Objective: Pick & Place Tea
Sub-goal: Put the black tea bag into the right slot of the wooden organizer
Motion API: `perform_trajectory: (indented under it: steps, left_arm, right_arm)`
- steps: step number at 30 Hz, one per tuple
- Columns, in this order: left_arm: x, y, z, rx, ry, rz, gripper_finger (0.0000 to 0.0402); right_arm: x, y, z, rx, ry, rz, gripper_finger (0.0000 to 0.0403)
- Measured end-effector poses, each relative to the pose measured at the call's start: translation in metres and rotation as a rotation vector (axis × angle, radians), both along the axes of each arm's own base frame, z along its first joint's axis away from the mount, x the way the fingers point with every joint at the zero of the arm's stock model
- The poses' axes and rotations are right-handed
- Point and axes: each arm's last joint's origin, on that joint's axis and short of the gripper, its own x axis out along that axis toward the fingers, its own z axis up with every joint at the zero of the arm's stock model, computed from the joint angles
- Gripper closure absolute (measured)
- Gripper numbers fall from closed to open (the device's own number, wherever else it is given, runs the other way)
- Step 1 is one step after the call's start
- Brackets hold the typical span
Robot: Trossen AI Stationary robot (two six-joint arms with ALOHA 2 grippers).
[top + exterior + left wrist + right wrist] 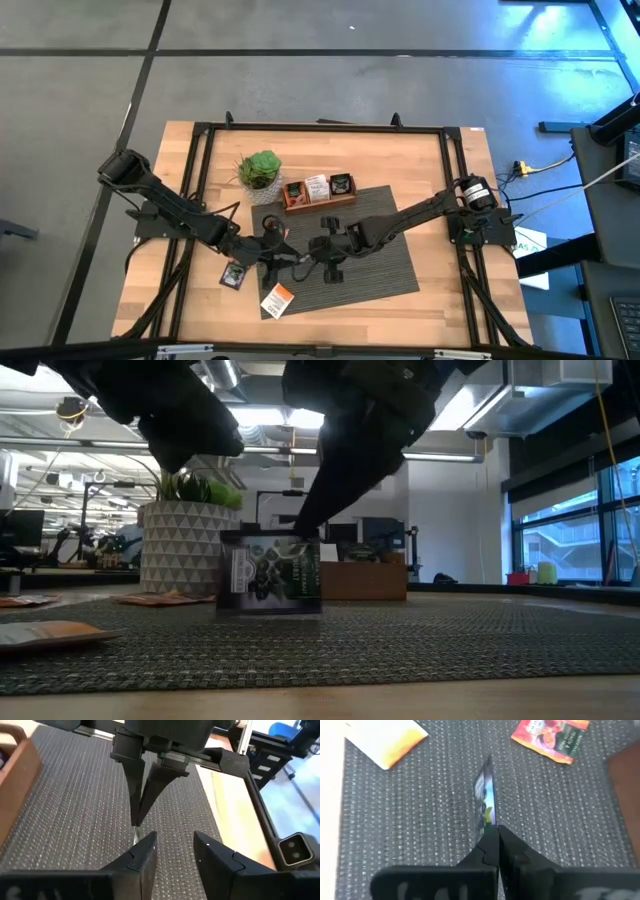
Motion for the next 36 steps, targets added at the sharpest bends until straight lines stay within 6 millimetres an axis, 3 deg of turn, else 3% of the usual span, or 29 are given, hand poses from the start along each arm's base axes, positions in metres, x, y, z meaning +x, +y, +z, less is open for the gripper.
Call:
perform_trajectory:
  steps: [13, 24, 36]
  left_arm:
    - [0.0, 0.006, -0.004, 0.028, 0.038, 0.048, 0.0271]
    - [0.013, 0.01, -0.032, 0.01, 0.14, 0.029, 0.0274]
    - [0.018, 0.013, -0.047, 0.013, 0.188, 0.067, 0.0274]
  right_arm:
    - [0.0, 0.001, 0.001, 0.001, -0.012, -0.008, 0.0403]
    - [-0.001, 0.005, 0.0, 0.013, -0.011, -0.015, 0.0403]
    - [-0.001, 0.005, 0.0, 0.015, -0.01, -0.017, 0.0403]
